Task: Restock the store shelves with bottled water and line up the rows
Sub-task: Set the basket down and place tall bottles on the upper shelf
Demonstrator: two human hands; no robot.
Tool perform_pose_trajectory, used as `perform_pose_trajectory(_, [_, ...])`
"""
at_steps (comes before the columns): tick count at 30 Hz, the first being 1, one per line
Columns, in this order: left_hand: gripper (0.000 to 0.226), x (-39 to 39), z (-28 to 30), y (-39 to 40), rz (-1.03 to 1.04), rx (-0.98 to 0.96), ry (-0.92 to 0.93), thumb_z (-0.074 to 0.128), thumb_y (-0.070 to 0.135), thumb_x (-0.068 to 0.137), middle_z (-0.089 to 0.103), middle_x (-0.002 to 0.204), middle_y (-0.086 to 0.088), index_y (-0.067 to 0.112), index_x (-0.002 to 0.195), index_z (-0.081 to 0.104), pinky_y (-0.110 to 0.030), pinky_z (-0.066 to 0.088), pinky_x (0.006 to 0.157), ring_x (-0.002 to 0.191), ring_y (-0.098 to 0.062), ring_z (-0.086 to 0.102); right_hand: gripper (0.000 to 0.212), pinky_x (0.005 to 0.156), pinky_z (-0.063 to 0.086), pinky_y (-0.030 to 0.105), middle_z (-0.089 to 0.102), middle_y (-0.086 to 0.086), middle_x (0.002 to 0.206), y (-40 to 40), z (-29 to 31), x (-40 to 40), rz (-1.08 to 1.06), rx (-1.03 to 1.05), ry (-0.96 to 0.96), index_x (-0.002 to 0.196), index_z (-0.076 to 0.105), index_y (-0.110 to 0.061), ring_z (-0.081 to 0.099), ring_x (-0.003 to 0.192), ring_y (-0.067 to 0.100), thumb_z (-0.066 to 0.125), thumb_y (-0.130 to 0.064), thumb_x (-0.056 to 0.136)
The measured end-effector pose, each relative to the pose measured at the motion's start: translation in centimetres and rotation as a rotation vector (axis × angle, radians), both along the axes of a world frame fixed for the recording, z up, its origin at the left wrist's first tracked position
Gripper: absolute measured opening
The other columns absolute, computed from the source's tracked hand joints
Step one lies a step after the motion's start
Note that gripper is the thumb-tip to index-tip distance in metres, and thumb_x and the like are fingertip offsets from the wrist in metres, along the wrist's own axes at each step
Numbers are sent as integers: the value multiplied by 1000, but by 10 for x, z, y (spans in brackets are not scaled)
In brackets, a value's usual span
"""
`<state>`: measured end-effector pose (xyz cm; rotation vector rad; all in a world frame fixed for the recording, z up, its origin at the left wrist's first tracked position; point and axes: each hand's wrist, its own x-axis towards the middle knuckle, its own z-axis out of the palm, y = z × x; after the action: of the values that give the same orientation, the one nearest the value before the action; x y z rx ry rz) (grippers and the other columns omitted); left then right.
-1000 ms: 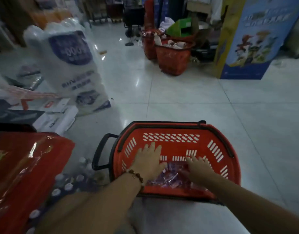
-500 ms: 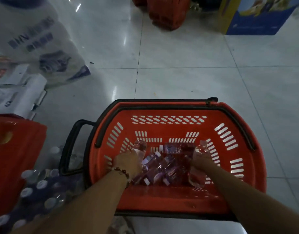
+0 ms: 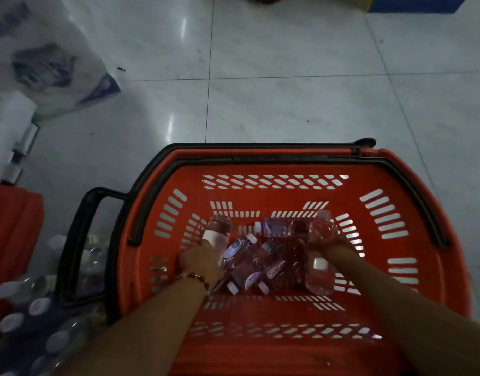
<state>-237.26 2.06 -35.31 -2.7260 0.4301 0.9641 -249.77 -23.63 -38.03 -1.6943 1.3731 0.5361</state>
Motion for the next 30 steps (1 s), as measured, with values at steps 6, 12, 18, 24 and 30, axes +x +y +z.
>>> perform_pose_trajectory(6, [48, 9, 35, -1, 271, -299, 141, 72, 54, 84, 67, 122, -8, 18, 115, 66, -27, 46, 78, 102, -27, 64, 38, 76, 50, 37, 67, 14, 113, 35, 55, -7, -170, 474, -260, 119, 59, -14, 62, 103, 29, 73, -27, 86])
perform_pose_trajectory(12, [30, 9, 119, 27, 391, -527, 139, 79, 48, 75, 70, 85, 6, 21, 76, 68, -22, 46, 67, 80, -15, 65, 68, 110, 38, 57, 71, 20, 117, 81, 122, 2, -123, 762, -399, 125, 63, -6, 61, 117, 39, 82, -39, 68])
perform_pose_trajectory(18, [51, -27, 233, 95, 345, -858, -139, 82, 43, 66, 63, 106, 14, 38, 109, 56, -27, 52, 78, 93, -9, 63, 61, 83, 51, 46, 72, 22, 113, 129, 198, -1, -137, 862, -645, 127, 61, -8, 70, 97, 36, 58, -44, 78])
perform_pose_trajectory(24, [60, -99, 336, 225, 580, -1289, -520, 88, 34, 61, 61, 114, 7, 40, 113, 58, -17, 52, 62, 84, -5, 64, 54, 71, 57, 42, 72, 17, 84, 215, 284, 4, -68, 1019, -823, 104, 69, -7, 69, 65, 30, 53, -56, 89])
perform_pose_trajectory(30, [59, -167, 402, 356, 852, -1434, -817, 85, 50, 55, 73, 106, 0, 42, 106, 57, -33, 59, 72, 89, -15, 73, 48, 80, 59, 38, 67, 7, 90, 362, 357, 27, 76, 1466, -795, 103, 68, -12, 68, 75, 22, 65, -52, 78])
